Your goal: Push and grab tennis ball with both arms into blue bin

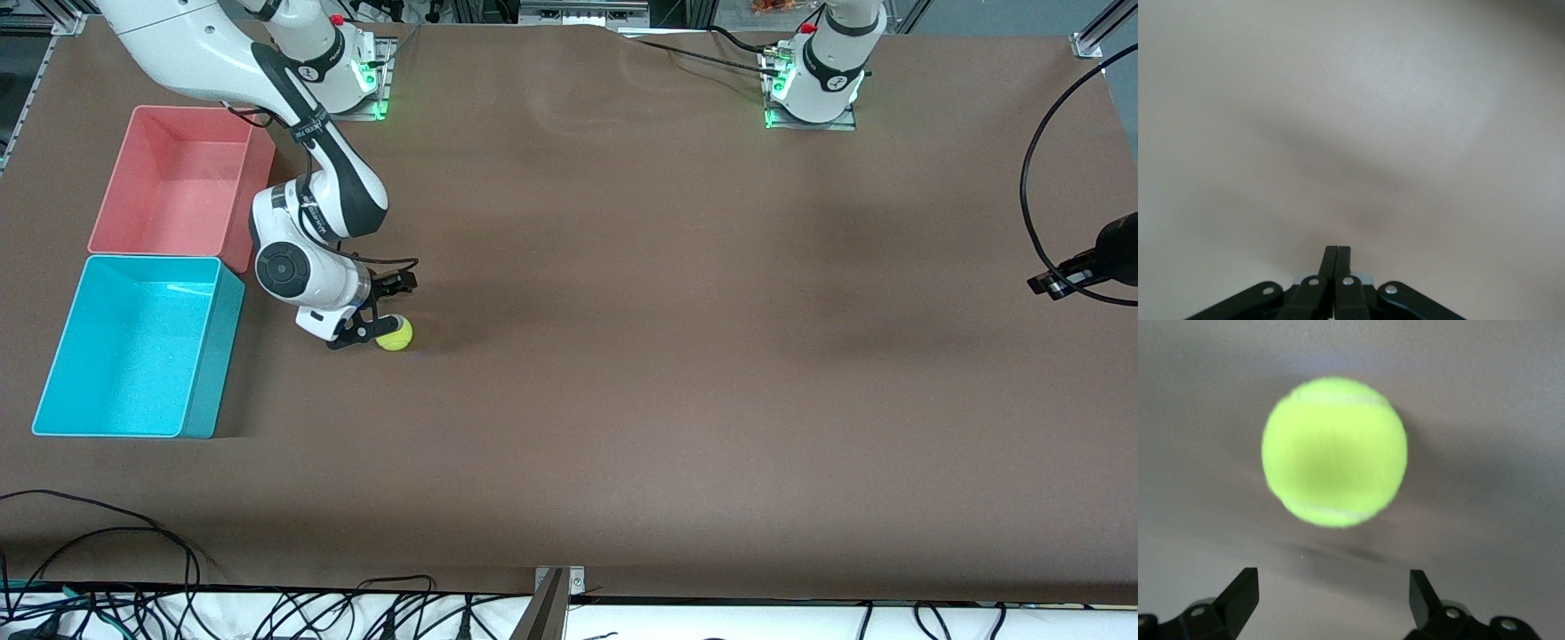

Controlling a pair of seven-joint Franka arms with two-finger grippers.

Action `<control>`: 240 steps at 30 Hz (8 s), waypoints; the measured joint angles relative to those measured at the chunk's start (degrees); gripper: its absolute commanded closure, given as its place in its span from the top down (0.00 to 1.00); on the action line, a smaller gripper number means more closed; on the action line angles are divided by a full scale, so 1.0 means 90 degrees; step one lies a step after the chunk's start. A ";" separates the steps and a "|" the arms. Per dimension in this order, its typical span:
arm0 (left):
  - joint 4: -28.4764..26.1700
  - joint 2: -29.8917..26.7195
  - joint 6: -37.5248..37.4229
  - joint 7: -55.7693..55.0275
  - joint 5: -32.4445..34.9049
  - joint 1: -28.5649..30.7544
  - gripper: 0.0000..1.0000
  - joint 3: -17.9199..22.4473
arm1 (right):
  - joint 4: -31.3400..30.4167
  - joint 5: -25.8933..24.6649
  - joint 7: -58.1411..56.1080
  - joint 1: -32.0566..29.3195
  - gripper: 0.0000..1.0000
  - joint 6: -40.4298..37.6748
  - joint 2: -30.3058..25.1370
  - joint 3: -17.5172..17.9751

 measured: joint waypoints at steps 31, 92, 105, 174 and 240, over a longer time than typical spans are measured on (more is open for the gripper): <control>0.0572 0.0031 -0.0524 0.1664 -0.0001 -0.0162 1.00 -0.0150 | 0.0713 -0.0818 -0.0004 0.0205 0.91 0.1221 0.0637 -0.0015; 0.0689 -0.0119 -0.0187 0.1678 -0.0002 -0.0261 1.00 -0.0268 | 0.3468 -0.1137 -0.1067 0.0127 0.40 -0.3798 -0.0418 -0.1316; 0.0113 -0.0757 -0.0270 0.1678 -0.0336 -0.1801 1.00 0.1477 | 0.3074 -0.0821 -0.1786 -0.0169 0.40 -0.3847 -0.0352 -0.2553; -0.1200 -0.1521 0.0075 0.1774 -0.0916 -0.3199 1.00 0.2910 | 0.1924 -0.0550 -0.2404 -0.1204 1.00 -0.2781 -0.0765 -0.2264; -0.1196 -0.1521 -0.0058 0.2192 -0.0693 -0.3210 1.00 0.2875 | 0.2223 -0.0133 -0.0074 0.0018 1.00 -0.4249 -0.3185 -0.1940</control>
